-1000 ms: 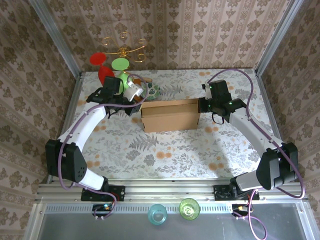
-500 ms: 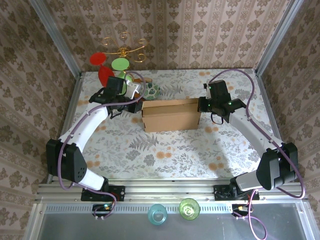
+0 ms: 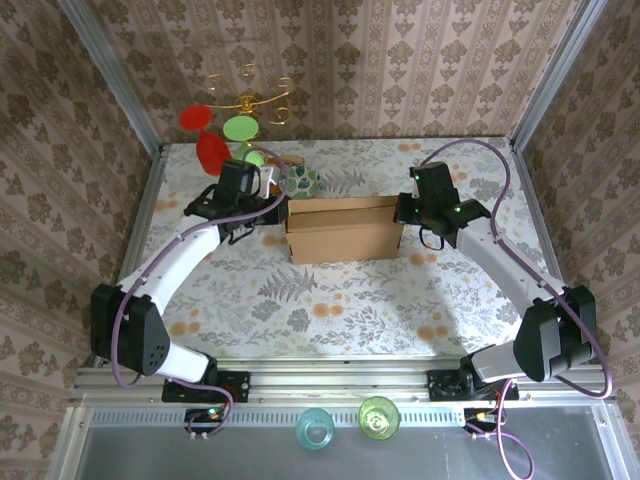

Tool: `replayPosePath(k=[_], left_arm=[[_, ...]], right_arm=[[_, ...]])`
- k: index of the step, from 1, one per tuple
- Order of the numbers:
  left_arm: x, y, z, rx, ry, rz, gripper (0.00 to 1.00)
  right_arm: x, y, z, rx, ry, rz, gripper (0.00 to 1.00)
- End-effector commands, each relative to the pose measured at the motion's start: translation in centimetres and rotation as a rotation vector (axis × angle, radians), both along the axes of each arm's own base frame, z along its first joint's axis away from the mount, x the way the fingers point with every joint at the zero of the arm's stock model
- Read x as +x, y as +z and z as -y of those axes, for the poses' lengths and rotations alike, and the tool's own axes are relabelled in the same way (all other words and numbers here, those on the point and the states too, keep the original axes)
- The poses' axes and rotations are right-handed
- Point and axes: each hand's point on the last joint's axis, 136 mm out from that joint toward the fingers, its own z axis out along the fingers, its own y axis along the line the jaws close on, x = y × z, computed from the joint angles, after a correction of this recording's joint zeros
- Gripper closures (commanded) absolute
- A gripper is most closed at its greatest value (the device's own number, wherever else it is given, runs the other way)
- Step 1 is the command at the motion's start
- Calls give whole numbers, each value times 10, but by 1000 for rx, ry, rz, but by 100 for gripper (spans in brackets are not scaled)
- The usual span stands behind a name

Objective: Fold the paper box

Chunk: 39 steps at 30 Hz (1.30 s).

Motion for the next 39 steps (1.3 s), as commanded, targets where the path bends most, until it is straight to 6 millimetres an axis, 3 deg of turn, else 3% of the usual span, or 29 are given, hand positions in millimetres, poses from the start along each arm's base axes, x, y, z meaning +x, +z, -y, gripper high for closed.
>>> replayPosePath(k=[1,7,9,17,39], left_arm=[[-10,-16,1,-16,50,-78,100],[-14,-21,7,-70,61,-126,100],[-24,-23,15,-59,22,-141,95],[-38,-24,6,6,-25,-137,86],[-45,-17,-1,77,-98,-98,73]], right_arm=[[-19,-22,-10,16,21,-85,100],[-21,-26,-8,4,14,-93,100],[-20,-25,-8,0,13,-92,100],[-17,-24,-8,-7,13,-91,100],[-16,-27,-9,-19,23,-111,100]])
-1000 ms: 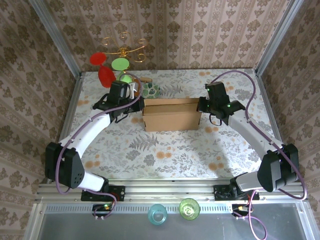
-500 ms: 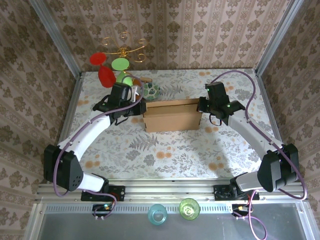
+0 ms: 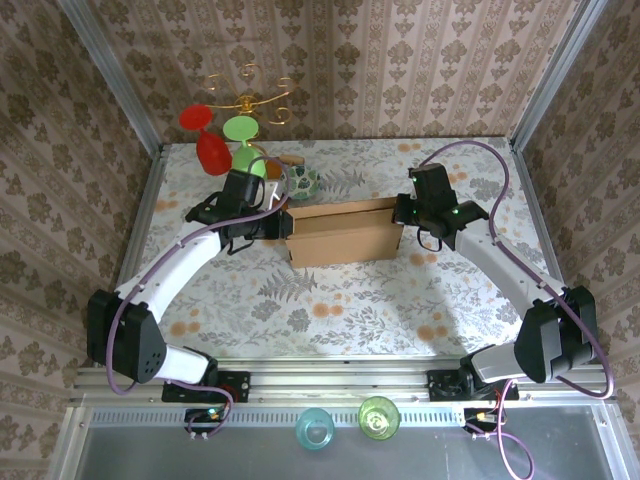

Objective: Fold the paper box

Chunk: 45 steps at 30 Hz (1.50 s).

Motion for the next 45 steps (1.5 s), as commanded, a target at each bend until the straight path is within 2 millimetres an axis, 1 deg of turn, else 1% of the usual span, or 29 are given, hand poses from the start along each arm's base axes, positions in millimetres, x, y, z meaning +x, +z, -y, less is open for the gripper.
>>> replayPosePath(k=[1,11,15,23,28,36,39,40,45], left_arm=[[-10,3,0,10,-36,-7,75],[-5,5,-1,8,-18,0,85],[-7,3,-3,21,-12,-15,88],[-9,-6,-2,10,25,-35,90],[-9,-13,0,-6,54,-38,90],[-9,-17,-1,-8,79,-32,91],[-10,-19,-1,-3,81,-33,90],[-10,-19,-1,-2,83,-34,91],[-10,-22,0,3,89,-38,91]], right_arm=[[-16,-26,-6,-20,39,-116,100],[-17,-26,-7,-18,43,-120,100],[-18,-27,-7,-15,43,-120,100],[-22,-35,-8,-1,50,-127,100],[-27,-46,-8,0,57,-137,100],[-34,-54,-3,-31,64,-144,100],[-37,-61,1,-61,76,-152,100],[-37,-51,2,-62,85,-120,100],[-40,-54,1,-88,131,-105,100]])
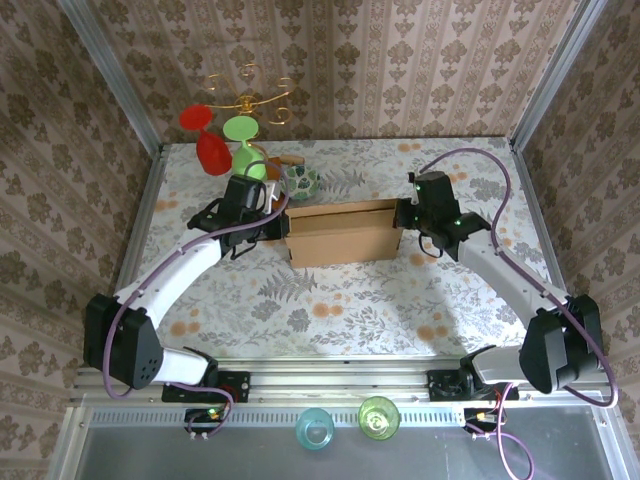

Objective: Fold the paper box

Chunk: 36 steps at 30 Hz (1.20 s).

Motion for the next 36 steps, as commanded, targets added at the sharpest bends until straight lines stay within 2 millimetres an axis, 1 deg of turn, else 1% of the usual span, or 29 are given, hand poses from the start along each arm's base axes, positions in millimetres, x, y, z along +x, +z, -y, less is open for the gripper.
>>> replayPosePath(k=[1,8,10,17,21,24,32,34,36], left_arm=[[-16,-19,1,16,-5,-75,91],[-16,-23,0,24,4,-87,90],[-16,-25,0,23,10,-91,90],[-17,-24,-1,23,17,-91,88],[-17,-13,-1,-4,38,-89,84],[-17,-4,-1,-42,63,-95,78],[-20,14,-12,-167,178,-118,68],[-22,17,-15,-187,204,-124,67],[-24,20,-14,-217,209,-136,67]], right_arm=[[-37,-54,0,-72,79,-189,100],[-43,-66,3,-82,82,-200,100],[-45,-72,4,-81,77,-210,100],[-53,-84,9,-86,63,-218,100],[-55,-85,12,-95,63,-196,100],[-56,-85,13,-100,66,-179,100],[-53,-82,11,-95,77,-156,100],[-53,-81,10,-92,77,-155,100],[-52,-80,10,-92,79,-153,100]])
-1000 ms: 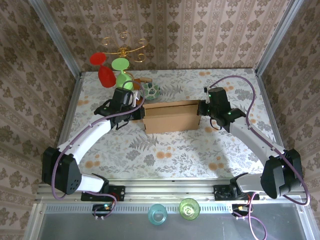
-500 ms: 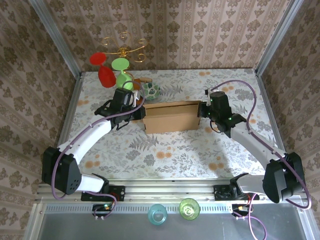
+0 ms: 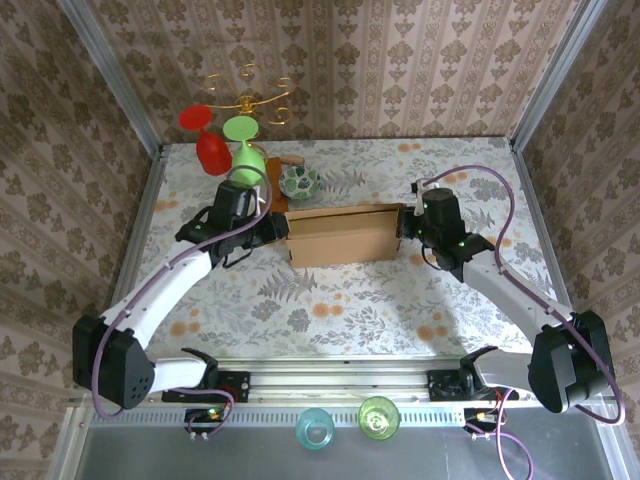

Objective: Fold the paper box

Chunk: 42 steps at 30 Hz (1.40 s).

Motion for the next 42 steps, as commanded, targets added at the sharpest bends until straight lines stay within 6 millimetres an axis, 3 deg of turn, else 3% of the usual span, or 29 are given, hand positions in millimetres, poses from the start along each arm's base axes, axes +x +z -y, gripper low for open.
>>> replayPosePath(k=[1,7,8,12,21,23,34,42], left_arm=[[-7,6,1,-71,34,-42,67],[-4,34,1,-82,11,50,71],[1,32,-7,-69,21,45,72],[-1,20,1,-33,-52,2,77],[14,22,7,2,-68,47,76],[8,20,15,31,-99,50,76],[16,8,10,122,-110,58,79],[16,-2,9,165,-121,56,96]], right_arm=[[-42,-74,6,-93,38,-279,100],[-41,-72,5,-93,39,-284,100],[-40,-72,5,-94,40,-283,100],[-38,-70,4,-94,40,-284,100],[-36,-71,3,-94,42,-290,100],[-35,-71,2,-95,43,-292,100],[-31,-69,1,-93,42,-289,100],[-31,-67,1,-94,43,-284,100]])
